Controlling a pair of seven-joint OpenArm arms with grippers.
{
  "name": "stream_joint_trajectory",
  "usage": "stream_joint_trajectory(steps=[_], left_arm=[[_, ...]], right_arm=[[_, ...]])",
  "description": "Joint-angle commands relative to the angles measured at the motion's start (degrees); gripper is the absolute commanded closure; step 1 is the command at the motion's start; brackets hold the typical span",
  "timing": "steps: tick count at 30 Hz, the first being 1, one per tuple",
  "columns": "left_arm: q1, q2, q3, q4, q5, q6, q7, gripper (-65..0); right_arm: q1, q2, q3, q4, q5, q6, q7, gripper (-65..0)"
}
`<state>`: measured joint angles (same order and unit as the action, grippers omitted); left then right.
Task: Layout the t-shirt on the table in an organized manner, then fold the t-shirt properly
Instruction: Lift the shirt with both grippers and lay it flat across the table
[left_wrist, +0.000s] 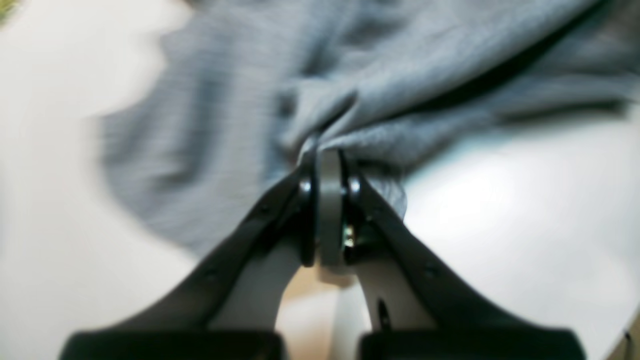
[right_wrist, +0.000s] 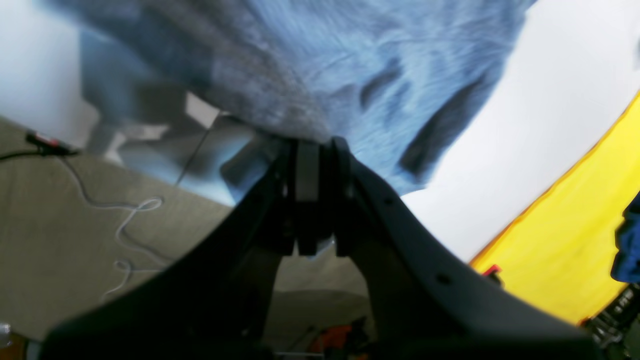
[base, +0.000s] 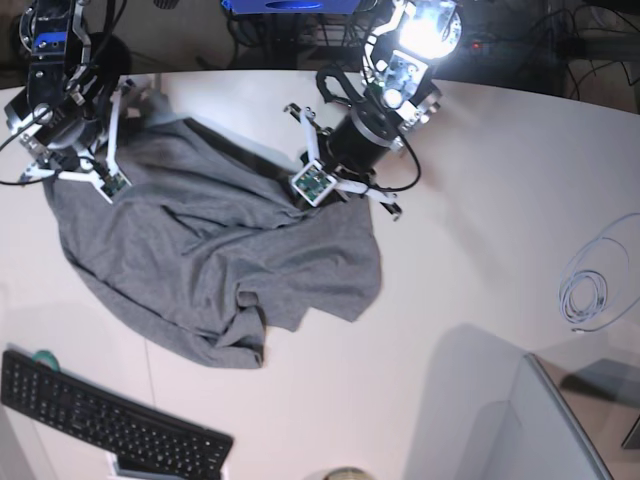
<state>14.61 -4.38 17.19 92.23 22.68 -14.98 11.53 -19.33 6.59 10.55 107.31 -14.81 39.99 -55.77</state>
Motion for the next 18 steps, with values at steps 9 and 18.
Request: stream_joint_trajectory(steps=[9, 18], left_arm=[[-7.9, -0.1, -2.7, 8.9, -0.7, 0.3, 10.9, 0.0], [-32.3, 6.3, -3.5, -10.9, -0.7, 0.5, 12.2, 0.0]], right_arm=[[12.9, 1.6, -0.7, 1.8, -3.2, 0.0, -0.1, -3.3], [39.1, 2.2, -6.1, -18.4, -13.6, 0.0, 7.1, -3.2]])
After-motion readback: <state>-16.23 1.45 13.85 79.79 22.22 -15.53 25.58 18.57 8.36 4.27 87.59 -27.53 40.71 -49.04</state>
